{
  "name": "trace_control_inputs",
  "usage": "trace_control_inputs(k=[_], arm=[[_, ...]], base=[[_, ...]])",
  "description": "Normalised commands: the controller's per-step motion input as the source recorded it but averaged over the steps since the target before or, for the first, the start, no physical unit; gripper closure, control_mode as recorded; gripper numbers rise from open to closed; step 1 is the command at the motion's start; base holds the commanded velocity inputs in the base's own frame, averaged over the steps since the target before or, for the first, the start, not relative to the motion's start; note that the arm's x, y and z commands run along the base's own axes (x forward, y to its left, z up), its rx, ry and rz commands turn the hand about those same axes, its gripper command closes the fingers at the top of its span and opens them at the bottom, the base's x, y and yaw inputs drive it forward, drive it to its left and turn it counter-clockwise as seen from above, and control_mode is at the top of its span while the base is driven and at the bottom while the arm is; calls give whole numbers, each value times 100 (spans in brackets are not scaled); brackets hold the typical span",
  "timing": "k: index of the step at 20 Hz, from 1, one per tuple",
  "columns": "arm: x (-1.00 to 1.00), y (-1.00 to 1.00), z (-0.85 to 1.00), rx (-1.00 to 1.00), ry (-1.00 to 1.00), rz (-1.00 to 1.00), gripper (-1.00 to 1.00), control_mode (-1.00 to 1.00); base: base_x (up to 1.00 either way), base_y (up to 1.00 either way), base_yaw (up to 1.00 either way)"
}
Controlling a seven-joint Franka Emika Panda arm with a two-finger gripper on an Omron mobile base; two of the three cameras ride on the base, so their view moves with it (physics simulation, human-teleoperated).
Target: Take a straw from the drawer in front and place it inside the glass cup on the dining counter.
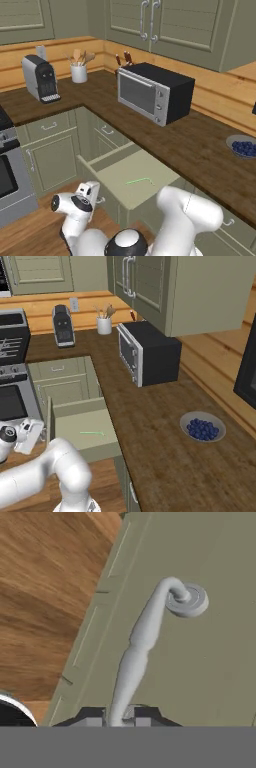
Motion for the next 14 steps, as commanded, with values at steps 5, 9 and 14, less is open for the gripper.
trace_control_inputs(k=[5, 9, 14], arm=[[-45, 71, 37, 16, 34, 0, -100, -100], [-48, 40, 68, 32, 46, 0, -100, -100], [-20, -2, 100, 23, 21, -7, -100, -100]], base=[[0, 0, 0], [0, 0, 0], [0, 0, 0]])
